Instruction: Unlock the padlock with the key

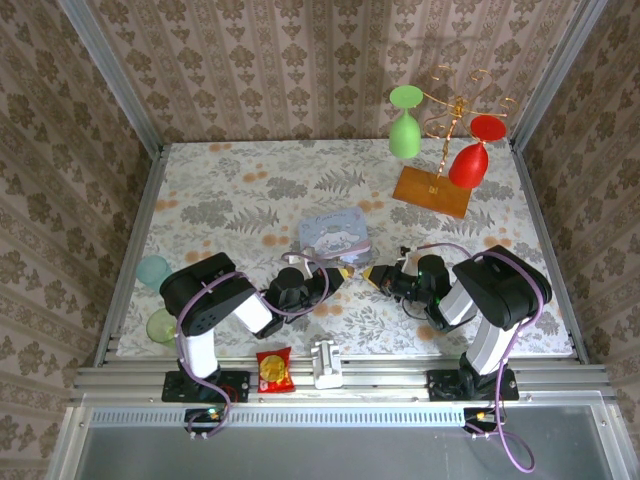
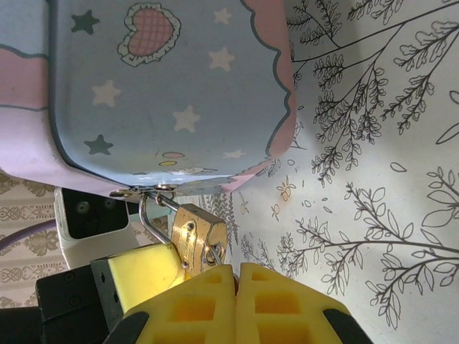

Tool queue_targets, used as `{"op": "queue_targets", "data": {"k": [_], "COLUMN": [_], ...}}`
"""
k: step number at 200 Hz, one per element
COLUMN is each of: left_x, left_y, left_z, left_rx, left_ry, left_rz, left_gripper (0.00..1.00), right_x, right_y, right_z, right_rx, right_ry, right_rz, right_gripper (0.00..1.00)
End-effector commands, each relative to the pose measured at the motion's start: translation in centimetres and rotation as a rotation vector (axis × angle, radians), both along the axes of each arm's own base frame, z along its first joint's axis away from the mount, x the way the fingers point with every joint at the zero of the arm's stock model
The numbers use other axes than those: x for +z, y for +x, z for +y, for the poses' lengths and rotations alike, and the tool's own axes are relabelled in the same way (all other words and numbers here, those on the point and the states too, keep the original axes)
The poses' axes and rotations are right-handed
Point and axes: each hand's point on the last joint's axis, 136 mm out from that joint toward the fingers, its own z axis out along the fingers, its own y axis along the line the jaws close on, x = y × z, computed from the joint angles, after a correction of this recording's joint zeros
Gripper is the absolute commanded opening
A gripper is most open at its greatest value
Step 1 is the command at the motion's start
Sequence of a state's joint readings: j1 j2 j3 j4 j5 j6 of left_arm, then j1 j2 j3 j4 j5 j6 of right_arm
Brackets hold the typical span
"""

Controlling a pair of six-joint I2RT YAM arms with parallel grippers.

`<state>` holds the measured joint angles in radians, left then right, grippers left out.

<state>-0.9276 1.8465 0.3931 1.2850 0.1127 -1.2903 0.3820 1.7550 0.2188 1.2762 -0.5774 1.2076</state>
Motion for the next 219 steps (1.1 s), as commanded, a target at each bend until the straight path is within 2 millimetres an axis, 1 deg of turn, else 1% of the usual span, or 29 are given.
{"op": "queue_targets", "data": {"k": [1,66,102,120,148,162,186,219], "left_x": [-1.0,-0.7,-0.3,0.0,-0.6,-0.6,0.1,0.4], "left_y": [-0.6,-0.5,-0.5,-0.6,-0.9,-1.0,-1.0,-1.2], "left_z": [-0.2,-0.4,-0.8,-0.9,-0.9,-1.0,-1.4,-1.4], "left_rx": [-0.013,-0.007,-0.013,-0.016,-0.016,-0.016,-0.025,-0.024], "left_ry": [0.006,-0.019,-0.041,-0.041,-0.038,-0.038,-0.051,-0.062], "left_rz": [0.078,0.083,0.086,0.076,0.094,0.092,0.078,0.081], "left_gripper": [0.0,0.0,0.0,0.0,0.0,0.0,0.0,0.0], "right_x": [1.6,1.7,0.5,0.9,1.7,1.5,0.9,0.9], "right_y": [-0.3,-0.4,-0.4,-0.2,0.3,0.5,0.6,0.9], "right_z": [0.8,1.0,1.0,1.0,1.2,1.3,1.4,1.4], "right_rx": [0.057,0.078,0.073,0.071,0.073,0.073,0.073,0.068], "right_ry": [0.028,0.031,0.015,0.017,0.032,0.033,0.027,0.024], "right_rz": [-0.064,-0.07,-0.043,-0.056,-0.075,-0.068,-0.051,-0.057], "right_gripper": [0.0,0.0,0.0,0.0,0.0,0.0,0.0,0.0]}}
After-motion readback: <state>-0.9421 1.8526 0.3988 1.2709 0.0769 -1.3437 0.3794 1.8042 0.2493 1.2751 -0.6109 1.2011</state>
